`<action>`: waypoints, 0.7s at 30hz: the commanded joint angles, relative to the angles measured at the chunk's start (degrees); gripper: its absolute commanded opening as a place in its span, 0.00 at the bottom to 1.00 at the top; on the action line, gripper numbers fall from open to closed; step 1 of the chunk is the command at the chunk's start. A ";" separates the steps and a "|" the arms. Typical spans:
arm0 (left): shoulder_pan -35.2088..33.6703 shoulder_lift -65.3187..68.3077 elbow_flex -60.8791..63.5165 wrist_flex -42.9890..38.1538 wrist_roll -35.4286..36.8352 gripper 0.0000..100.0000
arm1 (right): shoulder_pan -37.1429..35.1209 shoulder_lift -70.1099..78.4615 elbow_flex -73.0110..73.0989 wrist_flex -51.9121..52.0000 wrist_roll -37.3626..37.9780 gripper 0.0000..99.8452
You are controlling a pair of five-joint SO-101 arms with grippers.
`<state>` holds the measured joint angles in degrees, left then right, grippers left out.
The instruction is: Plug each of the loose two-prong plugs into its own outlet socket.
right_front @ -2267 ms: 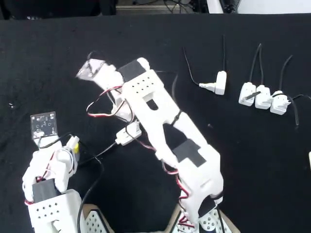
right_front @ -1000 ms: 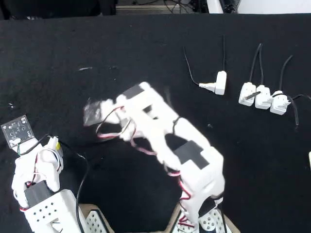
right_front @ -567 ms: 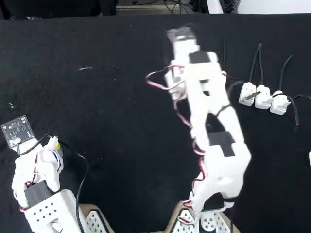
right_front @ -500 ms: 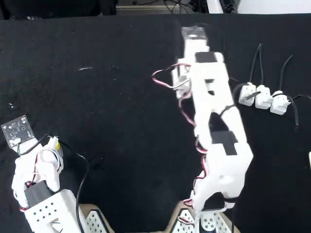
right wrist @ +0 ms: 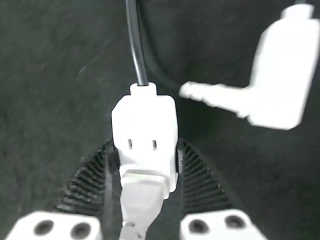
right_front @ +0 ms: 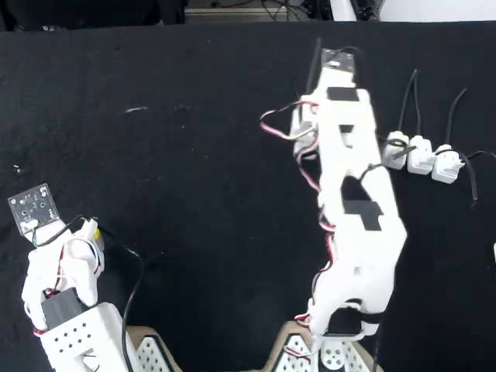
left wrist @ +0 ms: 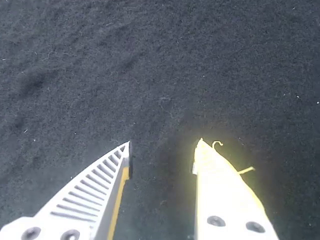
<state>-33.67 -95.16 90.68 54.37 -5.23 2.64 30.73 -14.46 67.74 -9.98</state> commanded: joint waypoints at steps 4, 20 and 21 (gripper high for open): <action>3.74 -0.44 -0.48 -1.49 2.11 0.21 | 6.42 2.95 -8.40 -0.09 -0.18 0.01; 3.82 -0.44 -0.04 -1.41 2.11 0.21 | -0.62 7.87 -15.08 0.53 -0.18 0.01; 3.82 -0.44 -0.04 -1.41 2.11 0.21 | 0.26 8.84 -15.60 -0.09 -0.18 0.01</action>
<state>-30.68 -95.16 90.86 53.76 -3.56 0.88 39.34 -26.59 70.64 -9.98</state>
